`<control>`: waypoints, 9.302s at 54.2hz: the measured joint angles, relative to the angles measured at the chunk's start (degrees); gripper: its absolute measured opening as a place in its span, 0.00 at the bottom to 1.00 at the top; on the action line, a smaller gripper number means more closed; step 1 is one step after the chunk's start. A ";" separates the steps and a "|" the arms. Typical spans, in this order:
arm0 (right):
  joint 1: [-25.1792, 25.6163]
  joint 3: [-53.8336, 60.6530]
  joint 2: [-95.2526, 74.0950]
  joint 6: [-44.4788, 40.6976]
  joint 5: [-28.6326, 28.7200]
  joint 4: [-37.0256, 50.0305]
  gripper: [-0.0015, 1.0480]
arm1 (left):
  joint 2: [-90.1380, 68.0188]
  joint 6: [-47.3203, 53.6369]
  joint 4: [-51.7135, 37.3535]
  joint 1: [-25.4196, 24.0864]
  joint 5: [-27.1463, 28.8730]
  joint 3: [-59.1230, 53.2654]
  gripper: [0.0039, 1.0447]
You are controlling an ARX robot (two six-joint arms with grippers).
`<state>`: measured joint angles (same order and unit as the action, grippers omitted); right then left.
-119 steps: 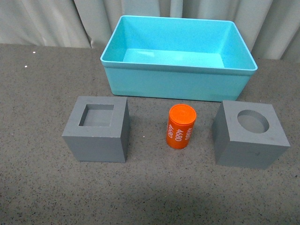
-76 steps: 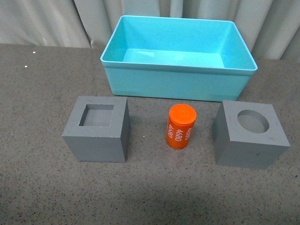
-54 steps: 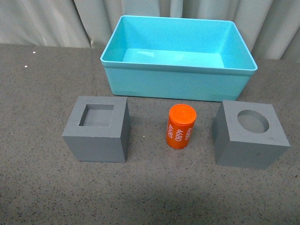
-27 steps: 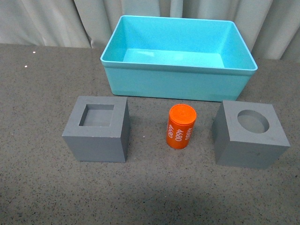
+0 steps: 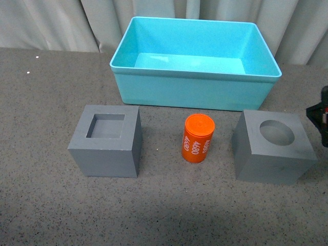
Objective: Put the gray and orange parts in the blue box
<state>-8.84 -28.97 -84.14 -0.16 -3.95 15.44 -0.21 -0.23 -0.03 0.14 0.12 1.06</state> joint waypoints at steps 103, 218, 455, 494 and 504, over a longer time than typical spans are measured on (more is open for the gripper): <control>-2.82 -38.34 -18.23 7.72 4.04 -11.87 0.17 | 0.00 0.00 0.00 0.00 0.00 0.00 0.94; -5.25 -4.02 6.51 6.99 1.20 4.61 0.91 | -0.26 -0.24 0.33 0.22 1.01 0.13 0.94; -5.40 -3.85 6.58 6.38 1.05 4.68 0.91 | -130.33 -13.60 6.34 17.86 8.28 92.59 0.42; -5.40 -3.85 6.58 6.38 1.05 4.68 0.91 | -96.28 -21.20 -25.18 17.81 19.37 55.84 0.94; -5.40 -3.85 6.60 6.38 1.07 4.68 0.91 | -89.22 -10.47 -46.77 15.41 14.93 35.87 0.75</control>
<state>-14.24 -32.82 -77.54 6.22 -2.87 20.12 -89.43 -10.70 -46.81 15.55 15.05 36.93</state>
